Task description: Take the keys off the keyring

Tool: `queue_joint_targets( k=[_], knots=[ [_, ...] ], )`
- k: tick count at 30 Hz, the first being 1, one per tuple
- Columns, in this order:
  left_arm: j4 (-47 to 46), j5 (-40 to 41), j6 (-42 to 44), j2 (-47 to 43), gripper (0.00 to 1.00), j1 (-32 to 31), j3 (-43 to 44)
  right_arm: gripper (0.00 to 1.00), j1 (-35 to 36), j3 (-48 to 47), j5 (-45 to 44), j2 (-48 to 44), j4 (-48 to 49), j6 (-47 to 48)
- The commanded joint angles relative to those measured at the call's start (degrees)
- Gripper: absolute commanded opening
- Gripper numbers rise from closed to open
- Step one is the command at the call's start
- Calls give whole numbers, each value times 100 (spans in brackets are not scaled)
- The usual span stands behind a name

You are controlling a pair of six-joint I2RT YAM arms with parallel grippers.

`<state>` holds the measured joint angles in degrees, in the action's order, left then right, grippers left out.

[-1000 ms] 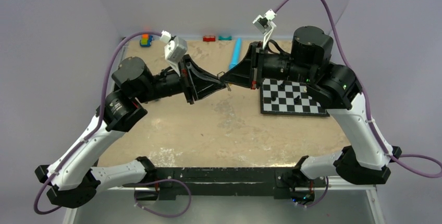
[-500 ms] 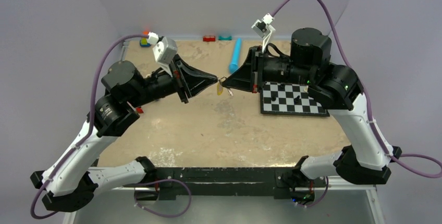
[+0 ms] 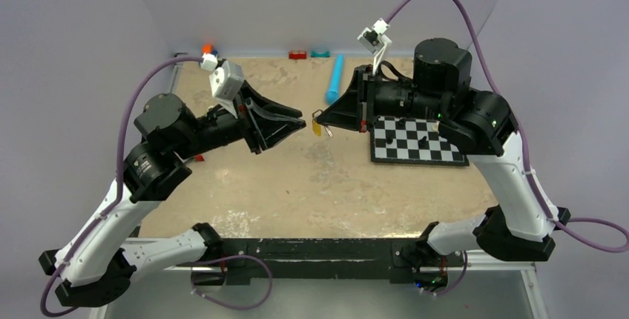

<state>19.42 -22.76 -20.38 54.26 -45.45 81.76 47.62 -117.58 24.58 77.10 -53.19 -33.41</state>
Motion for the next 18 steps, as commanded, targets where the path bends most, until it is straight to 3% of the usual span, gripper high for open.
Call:
queue_joint_targets(
  k=[1,18],
  knots=[
    [-42,-345,142,-134,31,-7,-34,0,28,-243,-41,33,80,72],
    [-509,-762,61,-102,39,1,-389,0,26,-254,44,117,175,-14]
  ],
)
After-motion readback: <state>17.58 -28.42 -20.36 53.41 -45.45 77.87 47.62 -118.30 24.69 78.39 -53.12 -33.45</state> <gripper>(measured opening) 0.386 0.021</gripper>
